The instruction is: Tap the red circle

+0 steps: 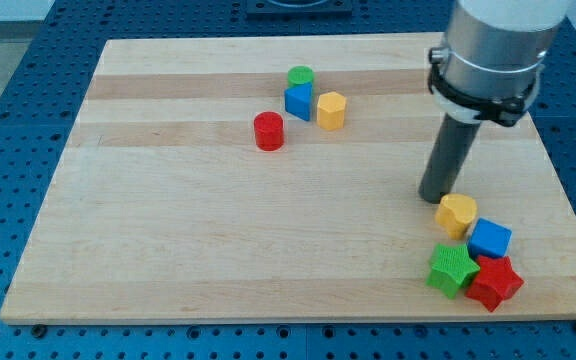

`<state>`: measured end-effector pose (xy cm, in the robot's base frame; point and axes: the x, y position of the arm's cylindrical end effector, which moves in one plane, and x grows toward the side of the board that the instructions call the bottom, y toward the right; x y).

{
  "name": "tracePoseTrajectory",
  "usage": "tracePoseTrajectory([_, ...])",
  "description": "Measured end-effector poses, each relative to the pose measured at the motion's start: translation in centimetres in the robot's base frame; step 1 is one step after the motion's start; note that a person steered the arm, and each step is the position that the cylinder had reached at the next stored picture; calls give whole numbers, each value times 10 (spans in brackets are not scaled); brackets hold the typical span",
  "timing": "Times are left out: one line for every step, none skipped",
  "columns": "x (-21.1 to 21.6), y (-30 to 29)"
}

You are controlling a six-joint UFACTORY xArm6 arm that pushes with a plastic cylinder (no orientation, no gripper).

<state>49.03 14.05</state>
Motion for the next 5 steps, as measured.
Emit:
tracePoseTrajectory([13,-2])
tracePoseTrajectory([25,16])
tracePoseTrajectory([26,34])
tracePoseTrajectory([22,24])
tracePoseTrajectory([-7,-25])
